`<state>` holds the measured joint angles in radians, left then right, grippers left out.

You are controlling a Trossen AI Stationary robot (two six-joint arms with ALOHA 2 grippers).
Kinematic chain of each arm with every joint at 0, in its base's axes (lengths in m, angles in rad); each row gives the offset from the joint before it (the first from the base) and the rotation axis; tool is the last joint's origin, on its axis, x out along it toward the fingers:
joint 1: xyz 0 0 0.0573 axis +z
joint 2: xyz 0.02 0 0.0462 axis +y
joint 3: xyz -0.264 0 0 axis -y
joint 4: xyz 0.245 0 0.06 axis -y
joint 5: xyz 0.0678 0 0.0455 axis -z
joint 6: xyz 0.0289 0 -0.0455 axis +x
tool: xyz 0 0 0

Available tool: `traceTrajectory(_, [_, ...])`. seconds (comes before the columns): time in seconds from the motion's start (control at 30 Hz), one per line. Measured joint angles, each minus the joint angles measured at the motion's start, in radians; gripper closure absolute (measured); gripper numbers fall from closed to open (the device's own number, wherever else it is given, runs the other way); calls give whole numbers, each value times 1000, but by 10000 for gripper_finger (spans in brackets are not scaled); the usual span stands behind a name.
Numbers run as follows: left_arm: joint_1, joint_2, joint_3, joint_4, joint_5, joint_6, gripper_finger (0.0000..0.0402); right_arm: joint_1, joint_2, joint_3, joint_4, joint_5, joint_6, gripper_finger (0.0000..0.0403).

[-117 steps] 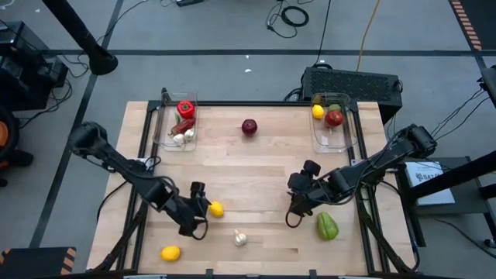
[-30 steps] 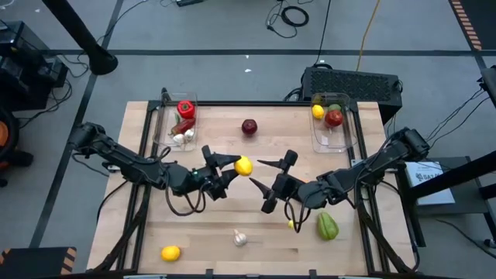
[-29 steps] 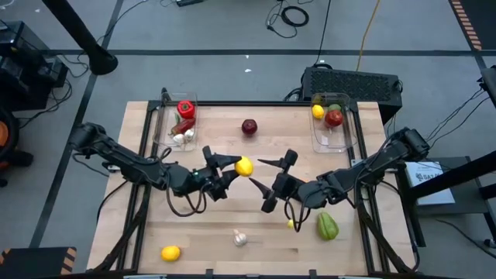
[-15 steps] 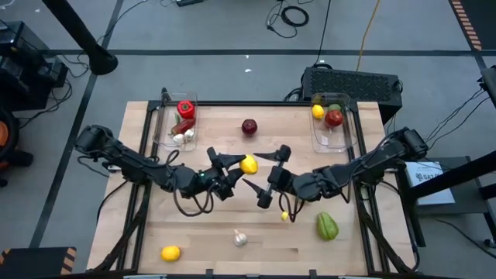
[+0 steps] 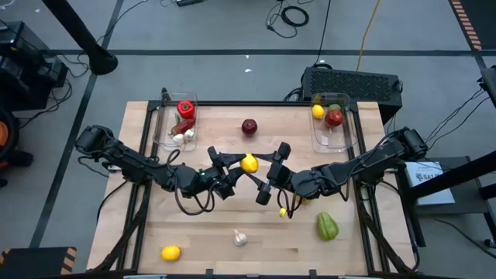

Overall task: Sort produce into baskets
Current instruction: Put the top lemon into the right transparent bin

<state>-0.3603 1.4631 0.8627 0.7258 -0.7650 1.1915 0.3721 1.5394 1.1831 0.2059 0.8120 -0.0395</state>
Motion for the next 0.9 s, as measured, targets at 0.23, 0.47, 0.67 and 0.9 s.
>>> traceTrajectory(0.23, [-1,0,0,-1,-3,-1,175,0,0,0,-1,1,-2,177])
traceTrajectory(0.47, [-2,0,0,-1,-3,-6,171,0,0,0,-1,3,-6,175])
traceTrajectory(0.67, [-3,0,0,1,-73,-34,108,0,0,0,-1,6,-22,175])
traceTrajectory(0.9, [-22,-20,0,16,-267,-52,35,11,-36,0,-101,179,-79,175])
